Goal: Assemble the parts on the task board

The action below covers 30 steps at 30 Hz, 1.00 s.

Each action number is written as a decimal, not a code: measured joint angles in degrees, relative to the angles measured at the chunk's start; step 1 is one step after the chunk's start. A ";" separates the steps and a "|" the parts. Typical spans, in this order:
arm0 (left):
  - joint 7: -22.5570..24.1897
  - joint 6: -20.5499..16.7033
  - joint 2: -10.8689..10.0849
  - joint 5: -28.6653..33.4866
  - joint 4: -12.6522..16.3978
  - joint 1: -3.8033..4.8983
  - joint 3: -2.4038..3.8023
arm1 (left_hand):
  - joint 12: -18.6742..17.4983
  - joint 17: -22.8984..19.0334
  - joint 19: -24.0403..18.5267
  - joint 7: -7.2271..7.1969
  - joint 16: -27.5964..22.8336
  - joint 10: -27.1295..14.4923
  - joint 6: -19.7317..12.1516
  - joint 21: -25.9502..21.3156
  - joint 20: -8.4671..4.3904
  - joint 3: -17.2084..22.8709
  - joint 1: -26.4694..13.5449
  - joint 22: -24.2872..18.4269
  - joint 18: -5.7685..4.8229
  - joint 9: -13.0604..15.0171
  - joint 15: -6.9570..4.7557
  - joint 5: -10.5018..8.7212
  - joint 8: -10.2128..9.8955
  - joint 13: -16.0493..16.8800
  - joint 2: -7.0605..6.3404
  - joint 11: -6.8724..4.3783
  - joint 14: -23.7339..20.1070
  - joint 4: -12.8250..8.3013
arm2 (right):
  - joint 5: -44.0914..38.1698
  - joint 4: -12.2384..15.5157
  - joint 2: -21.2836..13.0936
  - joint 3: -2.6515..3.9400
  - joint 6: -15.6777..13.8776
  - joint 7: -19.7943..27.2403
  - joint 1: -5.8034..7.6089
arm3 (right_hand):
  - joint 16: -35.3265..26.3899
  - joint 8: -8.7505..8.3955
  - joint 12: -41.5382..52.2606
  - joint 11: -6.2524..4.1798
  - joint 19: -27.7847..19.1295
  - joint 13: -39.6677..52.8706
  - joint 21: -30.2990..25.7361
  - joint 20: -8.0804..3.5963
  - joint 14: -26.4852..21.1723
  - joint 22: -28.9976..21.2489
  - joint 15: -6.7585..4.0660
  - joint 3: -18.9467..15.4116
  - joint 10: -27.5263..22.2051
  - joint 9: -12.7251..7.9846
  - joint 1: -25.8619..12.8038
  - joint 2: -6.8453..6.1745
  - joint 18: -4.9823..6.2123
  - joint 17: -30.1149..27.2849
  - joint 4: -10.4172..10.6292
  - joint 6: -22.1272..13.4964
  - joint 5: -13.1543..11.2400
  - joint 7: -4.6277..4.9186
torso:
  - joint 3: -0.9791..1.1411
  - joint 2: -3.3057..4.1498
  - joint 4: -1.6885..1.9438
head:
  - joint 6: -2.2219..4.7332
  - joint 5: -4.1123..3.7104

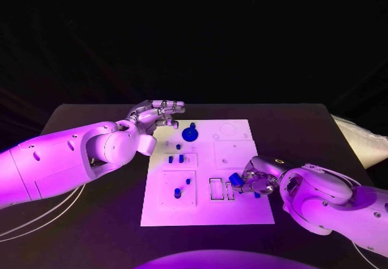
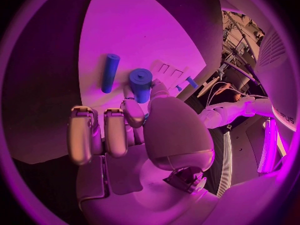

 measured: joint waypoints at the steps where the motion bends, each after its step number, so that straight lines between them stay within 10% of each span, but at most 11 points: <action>1: -0.01 0.01 -0.02 0.00 0.00 0.00 0.00 | 0.00 0.00 0.00 0.00 0.00 0.00 0.00 0.00 0.00 0.00 0.00 0.00 0.00 0.00 0.00 0.00 0.00 0.00 0.00 0.00 0.00 0.00 | 0.30 0.32 -0.37 -0.10 -0.68 0.00 -0.11 | 0.00 -0.02 0.00 -0.10 0.09 0.14 0.00 -0.09 0.10 0.00 -0.09 -0.04 0.09 -0.06 0.26 0.35 0.01 0.00 -0.03 -0.03 0.77 0.02 | 0.01 0.00 0.00 | 0.01 0.01; 15: -0.09 0.09 -0.02 -0.07 -0.01 -0.01 -0.01 | 0.00 -0.16 0.00 0.00 0.00 0.00 0.00 -0.23 0.00 0.00 0.00 -0.11 0.00 0.00 0.09 0.00 0.21 -0.05 0.00 0.00 0.09 0.00 | 8.52 3.68 -2.30 -0.29 -11.56 1.63 0.15 | 0.00 -0.20 -0.11 -0.14 0.09 0.75 0.00 -0.09 -0.11 -0.01 -0.29 0.77 0.13 -0.06 2.10 0.61 0.01 0.30 -1.18 -0.32 3.73 0.08 | 0.04 0.01 -0.01 | 0.20 -0.04; 30: -0.17 0.17 0.04 -0.17 0.02 -0.02 -0.02 | 0.00 -0.15 0.00 0.00 0.00 0.00 0.00 -0.23 0.00 0.00 0.00 -0.10 0.00 0.00 0.09 0.00 0.21 -0.05 0.00 0.00 0.09 0.00 | 13.59 3.50 1.05 -0.31 -7.95 2.26 0.18 | 0.00 0.02 -0.31 -0.61 0.29 1.27 0.00 -0.29 -0.11 -0.02 -0.29 -1.79 0.61 -0.05 0.60 2.05 0.01 0.29 0.11 0.44 5.17 0.41 | -0.02 0.02 0.03 | 0.05 0.21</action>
